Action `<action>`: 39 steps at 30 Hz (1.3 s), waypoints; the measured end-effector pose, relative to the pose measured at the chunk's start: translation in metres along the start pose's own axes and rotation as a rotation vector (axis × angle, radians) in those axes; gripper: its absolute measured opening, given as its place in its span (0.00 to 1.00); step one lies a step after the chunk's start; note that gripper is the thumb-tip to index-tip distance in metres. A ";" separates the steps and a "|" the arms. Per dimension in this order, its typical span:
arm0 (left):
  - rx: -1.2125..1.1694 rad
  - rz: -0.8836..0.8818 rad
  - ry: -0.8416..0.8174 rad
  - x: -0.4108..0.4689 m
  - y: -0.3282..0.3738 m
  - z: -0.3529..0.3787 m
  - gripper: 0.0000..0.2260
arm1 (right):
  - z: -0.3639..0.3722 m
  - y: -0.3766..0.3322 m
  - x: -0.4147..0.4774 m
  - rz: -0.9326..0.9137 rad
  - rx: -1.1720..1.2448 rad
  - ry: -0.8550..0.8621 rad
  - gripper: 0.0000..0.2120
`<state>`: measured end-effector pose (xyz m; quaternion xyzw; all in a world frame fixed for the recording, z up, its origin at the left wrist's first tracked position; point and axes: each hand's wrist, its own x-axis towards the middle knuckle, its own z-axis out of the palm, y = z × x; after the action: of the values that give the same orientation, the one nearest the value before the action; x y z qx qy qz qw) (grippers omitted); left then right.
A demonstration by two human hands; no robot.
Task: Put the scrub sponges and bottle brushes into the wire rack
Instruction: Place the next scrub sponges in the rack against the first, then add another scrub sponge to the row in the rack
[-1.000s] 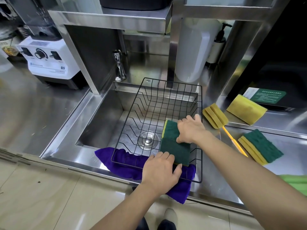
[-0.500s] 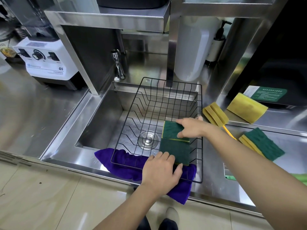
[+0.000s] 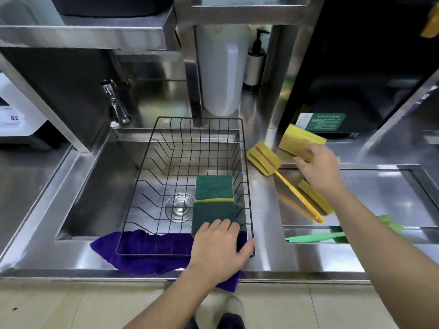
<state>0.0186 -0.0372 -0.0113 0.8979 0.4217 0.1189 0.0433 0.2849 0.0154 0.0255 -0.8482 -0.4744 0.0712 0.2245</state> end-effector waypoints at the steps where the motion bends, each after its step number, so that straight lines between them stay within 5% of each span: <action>1: -0.009 0.008 -0.012 0.001 0.003 0.000 0.20 | -0.002 0.011 -0.001 0.034 -0.081 -0.030 0.21; 5: -0.012 0.026 -0.066 0.005 0.007 0.004 0.21 | -0.002 0.045 -0.016 0.195 -0.160 -0.239 0.32; 9: 0.001 -0.006 -0.125 0.004 0.007 0.004 0.25 | 0.002 0.066 -0.028 0.269 -0.094 -0.312 0.31; 16: 0.046 -0.011 -0.182 0.001 0.007 -0.003 0.30 | -0.006 0.058 -0.026 0.215 0.199 -0.231 0.31; 25: 0.053 -0.066 -0.176 -0.005 -0.023 -0.011 0.29 | -0.032 -0.036 -0.015 -0.056 0.642 -0.074 0.28; 39: 0.038 -0.127 -0.065 -0.015 -0.040 -0.013 0.24 | 0.053 -0.136 0.009 -0.454 0.176 -0.439 0.44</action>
<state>-0.0243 -0.0231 -0.0081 0.8733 0.4785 0.0786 0.0477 0.1672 0.1010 0.0400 -0.6623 -0.6806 0.2414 0.1995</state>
